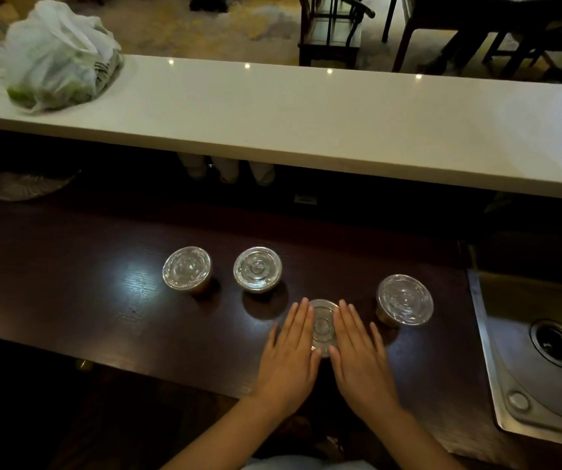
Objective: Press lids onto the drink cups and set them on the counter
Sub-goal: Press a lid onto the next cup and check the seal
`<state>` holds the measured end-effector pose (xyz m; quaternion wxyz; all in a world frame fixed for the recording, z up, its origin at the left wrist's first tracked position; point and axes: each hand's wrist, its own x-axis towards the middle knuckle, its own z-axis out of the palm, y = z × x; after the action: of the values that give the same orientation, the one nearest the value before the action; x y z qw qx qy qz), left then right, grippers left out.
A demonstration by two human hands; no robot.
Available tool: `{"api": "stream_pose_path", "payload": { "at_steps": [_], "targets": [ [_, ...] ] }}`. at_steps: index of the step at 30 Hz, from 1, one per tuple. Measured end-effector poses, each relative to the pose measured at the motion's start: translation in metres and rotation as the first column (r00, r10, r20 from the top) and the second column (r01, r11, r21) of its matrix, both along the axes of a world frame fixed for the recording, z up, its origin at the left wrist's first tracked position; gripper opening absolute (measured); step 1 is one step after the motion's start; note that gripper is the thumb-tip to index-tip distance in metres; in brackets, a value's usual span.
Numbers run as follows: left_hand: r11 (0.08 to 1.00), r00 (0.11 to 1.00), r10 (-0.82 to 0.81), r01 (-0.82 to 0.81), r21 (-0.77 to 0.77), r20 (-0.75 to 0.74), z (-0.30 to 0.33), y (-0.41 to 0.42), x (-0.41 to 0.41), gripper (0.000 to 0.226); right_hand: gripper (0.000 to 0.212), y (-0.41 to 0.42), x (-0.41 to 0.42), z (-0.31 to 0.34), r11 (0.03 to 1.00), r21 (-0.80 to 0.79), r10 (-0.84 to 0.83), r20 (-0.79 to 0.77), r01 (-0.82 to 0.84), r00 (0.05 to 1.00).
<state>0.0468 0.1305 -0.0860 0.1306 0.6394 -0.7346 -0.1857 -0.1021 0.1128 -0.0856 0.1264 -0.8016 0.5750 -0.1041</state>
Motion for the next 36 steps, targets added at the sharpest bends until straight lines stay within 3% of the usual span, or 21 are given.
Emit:
{"api": "stream_pose_path", "payload": {
  "at_steps": [5,9,11,13,18,22,29,32,34,36],
  "targets": [
    [1.000,1.000,-0.003,0.003,0.019,0.000,0.002,0.000,-0.001,0.063,0.054,-0.001,0.000,0.000,1.000,0.007,0.024,-0.006,-0.024,1.000],
    [0.995,0.998,-0.057,0.059,0.083,-0.016,0.009,-0.002,0.005,0.070,0.065,-0.005,-0.004,0.007,0.997,0.067,0.043,0.044,-0.046,0.998],
    [0.995,0.991,-0.043,0.054,0.088,-0.129,0.012,-0.001,0.008,0.072,0.063,-0.005,-0.010,0.011,0.986,0.143,0.072,0.129,-0.091,0.989],
    [0.997,0.960,0.003,0.020,0.080,-0.281,0.010,0.001,0.010,0.077,0.066,-0.002,-0.013,0.014,0.982,0.122,0.109,0.241,-0.141,0.964],
    [0.992,0.874,0.116,-0.081,0.095,-0.471,0.006,-0.003,0.004,0.078,0.083,-0.002,-0.016,0.006,0.978,-0.060,0.207,0.144,-0.200,0.968],
    [0.981,0.797,0.194,-0.159,0.111,-0.572,0.004,-0.007,-0.001,0.068,0.058,-0.011,-0.008,0.012,0.974,-0.190,0.164,0.226,-0.122,0.960],
    [0.948,0.616,0.275,-0.303,0.101,-0.738,0.020,-0.005,-0.003,0.064,0.024,-0.022,-0.009,0.034,0.960,-0.238,0.229,0.350,-0.150,0.908],
    [0.927,0.556,0.291,-0.366,0.085,-0.779,0.036,-0.012,-0.001,0.072,0.013,-0.030,-0.003,0.049,0.985,-0.167,0.138,0.612,-0.043,0.779],
    [0.939,0.566,0.234,-0.342,0.033,-0.790,0.052,-0.017,0.005,0.072,0.017,-0.032,0.003,0.059,0.997,-0.003,-0.041,0.804,0.074,0.593],
    [0.956,0.633,0.133,-0.284,-0.069,-0.762,0.065,-0.017,0.012,0.066,0.023,-0.032,0.010,0.068,0.962,0.247,-0.272,0.898,0.115,0.346]
  ]
}}
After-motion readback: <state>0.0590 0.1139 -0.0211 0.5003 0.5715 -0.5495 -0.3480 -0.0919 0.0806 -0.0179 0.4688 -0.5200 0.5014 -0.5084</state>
